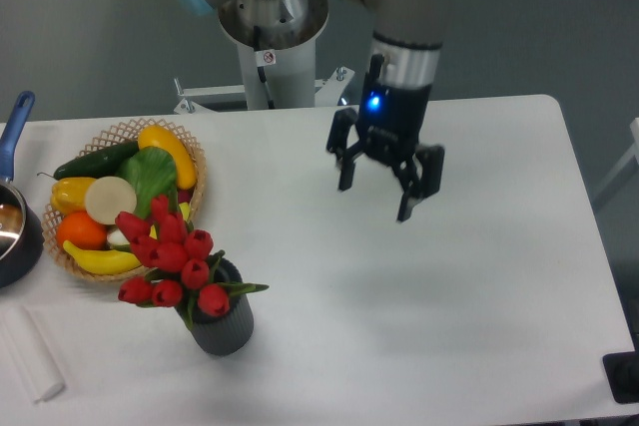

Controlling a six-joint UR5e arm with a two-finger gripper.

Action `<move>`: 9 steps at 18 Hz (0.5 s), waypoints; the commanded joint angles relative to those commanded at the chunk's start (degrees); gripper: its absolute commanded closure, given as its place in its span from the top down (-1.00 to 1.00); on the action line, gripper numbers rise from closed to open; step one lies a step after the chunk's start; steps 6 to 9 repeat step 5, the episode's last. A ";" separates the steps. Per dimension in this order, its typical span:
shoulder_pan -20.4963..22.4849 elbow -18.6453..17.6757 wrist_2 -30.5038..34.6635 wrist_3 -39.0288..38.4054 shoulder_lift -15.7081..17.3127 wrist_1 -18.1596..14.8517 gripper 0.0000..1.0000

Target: Insert the flowers into the vase

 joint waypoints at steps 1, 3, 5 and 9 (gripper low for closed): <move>0.79 0.26 0.79 3.07 0.88 -2.28 1.00; 3.24 0.35 2.72 10.70 2.38 -6.59 1.00; 4.57 0.44 2.91 13.37 3.00 -7.84 1.00; 4.57 0.44 2.91 13.37 3.00 -7.84 1.00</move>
